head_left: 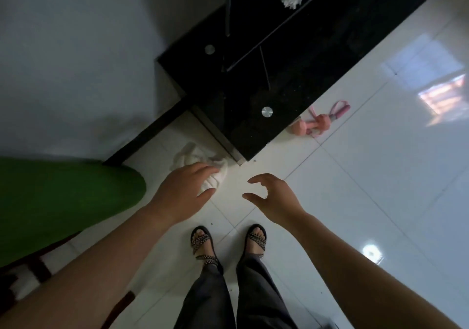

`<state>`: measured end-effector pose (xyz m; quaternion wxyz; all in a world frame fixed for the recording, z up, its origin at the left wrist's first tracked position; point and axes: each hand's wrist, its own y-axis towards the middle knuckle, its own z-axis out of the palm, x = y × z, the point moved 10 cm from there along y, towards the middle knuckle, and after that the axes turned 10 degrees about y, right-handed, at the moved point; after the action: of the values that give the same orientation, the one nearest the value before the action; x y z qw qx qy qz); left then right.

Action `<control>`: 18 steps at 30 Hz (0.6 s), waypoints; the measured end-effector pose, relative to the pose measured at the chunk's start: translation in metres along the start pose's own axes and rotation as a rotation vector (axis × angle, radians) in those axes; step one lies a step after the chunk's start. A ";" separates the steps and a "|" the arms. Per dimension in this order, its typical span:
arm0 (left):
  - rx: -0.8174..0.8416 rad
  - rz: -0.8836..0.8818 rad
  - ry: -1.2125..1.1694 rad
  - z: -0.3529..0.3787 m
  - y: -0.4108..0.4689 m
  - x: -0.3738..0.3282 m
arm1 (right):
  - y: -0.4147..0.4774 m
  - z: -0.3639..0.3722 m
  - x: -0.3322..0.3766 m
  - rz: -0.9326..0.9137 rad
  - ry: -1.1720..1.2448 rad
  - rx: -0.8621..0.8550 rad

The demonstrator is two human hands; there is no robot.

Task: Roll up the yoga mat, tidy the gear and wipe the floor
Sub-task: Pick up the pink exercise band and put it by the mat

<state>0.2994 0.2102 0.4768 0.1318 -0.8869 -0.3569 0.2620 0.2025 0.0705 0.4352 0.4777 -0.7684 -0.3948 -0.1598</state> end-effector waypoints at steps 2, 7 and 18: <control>0.015 0.051 0.020 -0.002 0.016 -0.012 | -0.004 -0.014 -0.009 0.034 0.040 -0.056; 0.073 0.160 0.080 -0.007 0.058 -0.054 | -0.004 -0.052 -0.035 0.075 0.155 -0.175; 0.104 0.270 0.185 0.028 0.178 -0.186 | 0.024 -0.150 -0.158 0.079 0.203 -0.215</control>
<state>0.2705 -0.0457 0.4475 0.1734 -0.9391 -0.2068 0.2129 0.1401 -0.1359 0.3963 0.4360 -0.8099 -0.2947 -0.2592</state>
